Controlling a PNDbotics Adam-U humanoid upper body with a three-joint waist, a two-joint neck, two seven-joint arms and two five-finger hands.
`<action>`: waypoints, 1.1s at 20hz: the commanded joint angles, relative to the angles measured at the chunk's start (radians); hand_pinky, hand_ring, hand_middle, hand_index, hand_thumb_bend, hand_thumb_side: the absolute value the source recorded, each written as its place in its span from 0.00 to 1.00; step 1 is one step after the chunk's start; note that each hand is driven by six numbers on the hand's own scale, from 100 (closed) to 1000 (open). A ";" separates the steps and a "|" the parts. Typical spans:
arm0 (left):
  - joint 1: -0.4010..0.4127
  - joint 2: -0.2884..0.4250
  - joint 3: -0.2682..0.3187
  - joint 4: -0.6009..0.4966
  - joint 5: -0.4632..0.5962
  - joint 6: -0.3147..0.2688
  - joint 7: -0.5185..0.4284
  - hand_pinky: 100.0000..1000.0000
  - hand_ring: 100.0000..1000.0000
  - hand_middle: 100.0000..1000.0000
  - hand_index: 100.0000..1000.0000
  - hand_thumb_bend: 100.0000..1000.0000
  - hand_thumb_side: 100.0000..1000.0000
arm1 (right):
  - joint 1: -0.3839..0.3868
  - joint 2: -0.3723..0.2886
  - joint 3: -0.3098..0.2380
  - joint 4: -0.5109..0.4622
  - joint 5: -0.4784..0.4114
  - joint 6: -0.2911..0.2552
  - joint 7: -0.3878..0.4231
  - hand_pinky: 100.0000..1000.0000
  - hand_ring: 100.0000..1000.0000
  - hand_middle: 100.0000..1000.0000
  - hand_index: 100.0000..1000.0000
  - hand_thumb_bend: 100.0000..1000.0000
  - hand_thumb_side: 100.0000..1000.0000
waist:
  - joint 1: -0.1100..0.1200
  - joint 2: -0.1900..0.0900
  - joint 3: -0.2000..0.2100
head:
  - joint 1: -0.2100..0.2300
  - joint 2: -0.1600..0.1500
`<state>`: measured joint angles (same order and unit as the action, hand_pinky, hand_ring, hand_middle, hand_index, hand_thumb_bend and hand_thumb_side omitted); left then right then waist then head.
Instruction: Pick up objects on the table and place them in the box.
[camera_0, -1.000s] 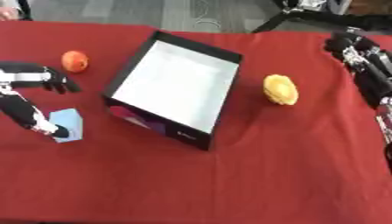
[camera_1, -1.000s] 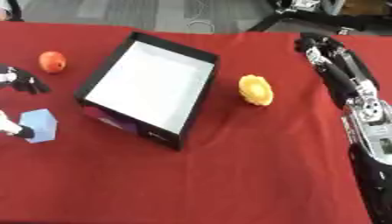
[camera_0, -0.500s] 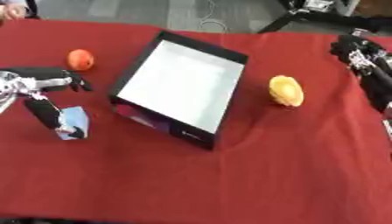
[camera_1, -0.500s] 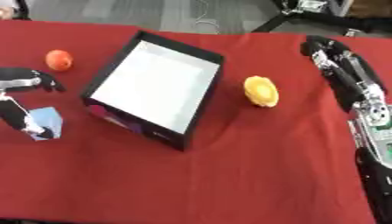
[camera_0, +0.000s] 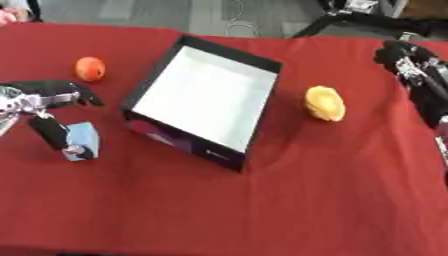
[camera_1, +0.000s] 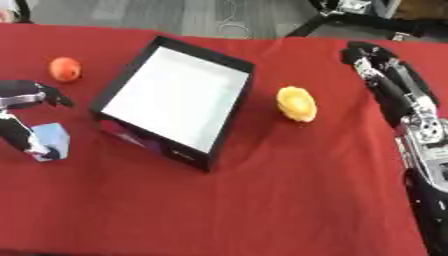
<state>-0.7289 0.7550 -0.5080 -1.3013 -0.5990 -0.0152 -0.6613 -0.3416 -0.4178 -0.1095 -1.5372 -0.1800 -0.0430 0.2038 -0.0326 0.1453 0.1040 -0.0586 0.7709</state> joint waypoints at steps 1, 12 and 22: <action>-0.009 0.026 0.015 -0.007 0.005 0.009 -0.001 0.86 0.85 0.82 0.90 0.64 0.25 | -0.008 -0.019 0.000 -0.007 0.005 -0.002 0.005 1.00 0.85 0.75 0.81 0.00 0.53 | 0.010 -0.010 0.000 | -0.006 -0.001; 0.022 0.066 0.041 0.004 -0.019 0.021 -0.035 0.86 0.85 0.82 0.88 0.64 0.24 | -0.006 -0.019 0.001 -0.006 0.007 -0.003 0.008 1.00 0.85 0.75 0.81 0.00 0.53 | 0.013 -0.010 -0.003 | -0.009 -0.001; -0.003 0.001 0.035 0.065 -0.004 0.000 -0.003 0.85 0.83 0.80 0.88 0.58 0.23 | -0.006 -0.014 0.003 -0.004 0.012 -0.003 0.012 1.00 0.85 0.75 0.81 0.00 0.55 | 0.010 -0.004 -0.008 | -0.007 -0.001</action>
<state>-0.7086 0.7433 -0.4833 -1.2348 -0.6073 -0.0133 -0.6707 -0.3366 -0.4169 -0.1038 -1.5317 -0.1719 -0.0433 0.2121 -0.0326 0.1453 0.0965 -0.0646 0.7709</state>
